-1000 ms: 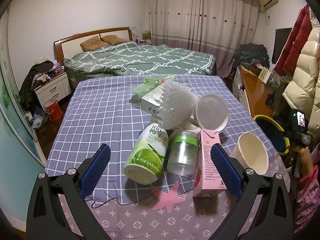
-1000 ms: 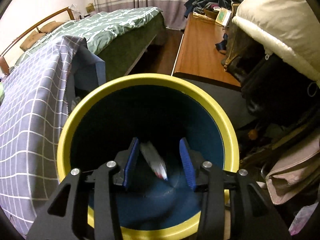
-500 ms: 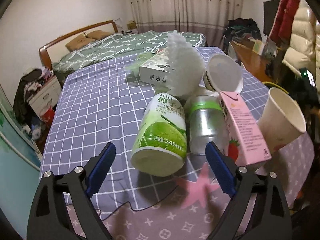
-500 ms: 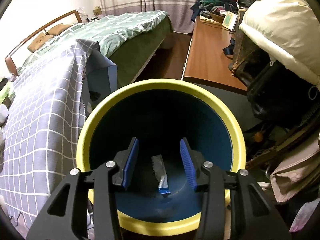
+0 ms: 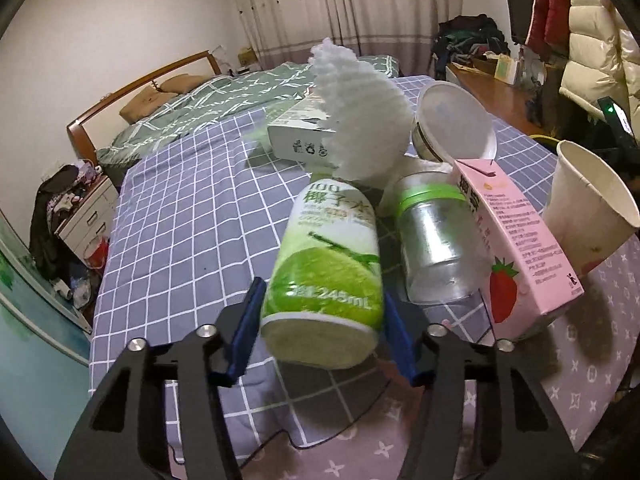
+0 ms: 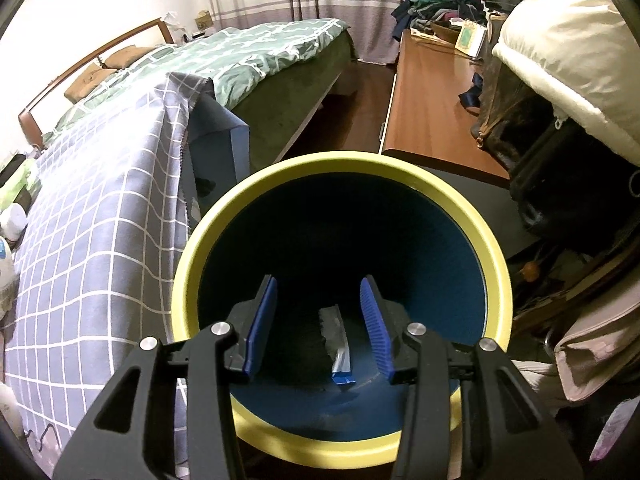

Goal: Collect trash
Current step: 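Grasp the green-labelled bottle with the left gripper and lift it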

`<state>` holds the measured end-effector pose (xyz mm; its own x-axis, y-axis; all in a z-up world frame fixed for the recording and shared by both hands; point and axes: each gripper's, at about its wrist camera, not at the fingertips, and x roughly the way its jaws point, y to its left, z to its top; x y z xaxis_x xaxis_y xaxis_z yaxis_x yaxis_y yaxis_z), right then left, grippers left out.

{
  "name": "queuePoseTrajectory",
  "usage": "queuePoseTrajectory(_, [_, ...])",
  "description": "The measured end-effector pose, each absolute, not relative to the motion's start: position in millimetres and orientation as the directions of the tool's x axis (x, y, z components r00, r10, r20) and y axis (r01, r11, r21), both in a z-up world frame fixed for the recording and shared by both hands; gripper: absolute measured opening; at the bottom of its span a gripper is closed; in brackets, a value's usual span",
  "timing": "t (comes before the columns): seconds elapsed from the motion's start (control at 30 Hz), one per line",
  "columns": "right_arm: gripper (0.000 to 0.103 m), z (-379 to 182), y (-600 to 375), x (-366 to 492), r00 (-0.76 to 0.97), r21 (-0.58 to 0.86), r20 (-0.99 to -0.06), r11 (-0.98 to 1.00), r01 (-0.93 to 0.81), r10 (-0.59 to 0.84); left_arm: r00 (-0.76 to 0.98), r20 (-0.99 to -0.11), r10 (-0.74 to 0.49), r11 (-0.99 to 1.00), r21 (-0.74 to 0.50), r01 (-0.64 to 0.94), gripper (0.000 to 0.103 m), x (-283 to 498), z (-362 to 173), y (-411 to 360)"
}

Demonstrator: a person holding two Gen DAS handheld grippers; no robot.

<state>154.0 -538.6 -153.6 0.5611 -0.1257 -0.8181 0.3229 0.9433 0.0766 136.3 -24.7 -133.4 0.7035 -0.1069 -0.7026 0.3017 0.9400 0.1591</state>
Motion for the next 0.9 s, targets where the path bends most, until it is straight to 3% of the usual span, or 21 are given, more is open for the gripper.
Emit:
queuePoseTrajectory(0.23, [0.042, -149.6, -537.2, 151.3, 0.572, 0.093, -0.812, 0.945, 0.314, -0.111, 0.737, -0.660, -0.150, 0.945, 0.123, 0.302, 0.054, 124.0, -114.3, -20.0])
queuePoseTrajectory(0.53, [0.042, -142.8, -535.0, 147.5, 0.589, 0.105, -0.802, 0.947, 0.305, -0.101, 0.813, -0.561, -0.158, 0.950, 0.139, 0.281, 0.052, 111.6, -48.9, -17.3])
queuePoseTrajectory(0.9, [0.042, -143.7, -537.8, 143.9, 0.589, 0.114, -0.803, 0.943, 0.311, -0.097, 0.783, -0.606, -0.140, 0.969, 0.077, 0.233, 0.052, 130.6, -47.0, -6.0])
